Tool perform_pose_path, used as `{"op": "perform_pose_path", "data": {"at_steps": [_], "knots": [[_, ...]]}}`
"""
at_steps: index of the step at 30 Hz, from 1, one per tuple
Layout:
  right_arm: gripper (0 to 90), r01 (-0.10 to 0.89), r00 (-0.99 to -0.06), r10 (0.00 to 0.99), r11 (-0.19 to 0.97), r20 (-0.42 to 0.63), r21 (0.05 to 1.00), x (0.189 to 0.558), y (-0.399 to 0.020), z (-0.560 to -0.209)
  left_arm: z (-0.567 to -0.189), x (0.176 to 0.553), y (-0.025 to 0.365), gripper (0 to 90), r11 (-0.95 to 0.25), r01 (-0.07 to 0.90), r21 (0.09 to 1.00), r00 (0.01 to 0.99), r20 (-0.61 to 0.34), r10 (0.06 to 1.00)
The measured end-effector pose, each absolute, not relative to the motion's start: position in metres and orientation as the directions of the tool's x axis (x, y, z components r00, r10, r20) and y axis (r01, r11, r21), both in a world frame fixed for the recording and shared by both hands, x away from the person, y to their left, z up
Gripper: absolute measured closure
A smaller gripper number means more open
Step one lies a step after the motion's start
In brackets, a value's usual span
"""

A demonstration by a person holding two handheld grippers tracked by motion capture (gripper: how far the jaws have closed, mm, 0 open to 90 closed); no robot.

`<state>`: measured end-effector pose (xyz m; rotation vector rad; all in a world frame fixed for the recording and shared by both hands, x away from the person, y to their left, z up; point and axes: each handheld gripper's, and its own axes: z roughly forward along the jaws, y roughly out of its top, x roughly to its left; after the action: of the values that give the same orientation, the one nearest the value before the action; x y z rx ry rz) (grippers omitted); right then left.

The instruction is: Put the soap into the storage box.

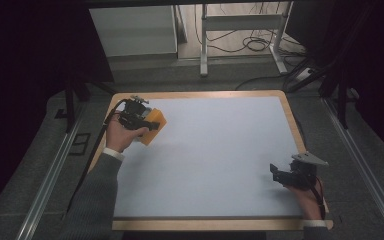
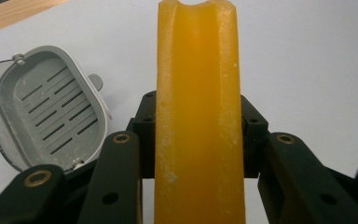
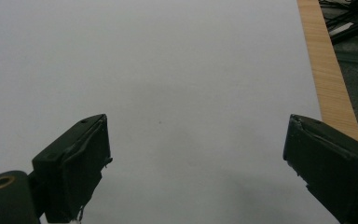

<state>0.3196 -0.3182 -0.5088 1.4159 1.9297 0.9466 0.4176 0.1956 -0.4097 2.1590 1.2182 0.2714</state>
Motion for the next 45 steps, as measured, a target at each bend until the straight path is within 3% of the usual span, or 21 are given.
{"op": "perform_pose_path", "data": {"at_steps": [45], "knots": [[7.3,0.565,-0.28,0.959,0.193,-0.033,0.802,0.32,-0.32,-0.509,-0.396,0.456,0.243,61.2,-0.24,0.756,0.61,0.42,-0.17,0.892]]}}
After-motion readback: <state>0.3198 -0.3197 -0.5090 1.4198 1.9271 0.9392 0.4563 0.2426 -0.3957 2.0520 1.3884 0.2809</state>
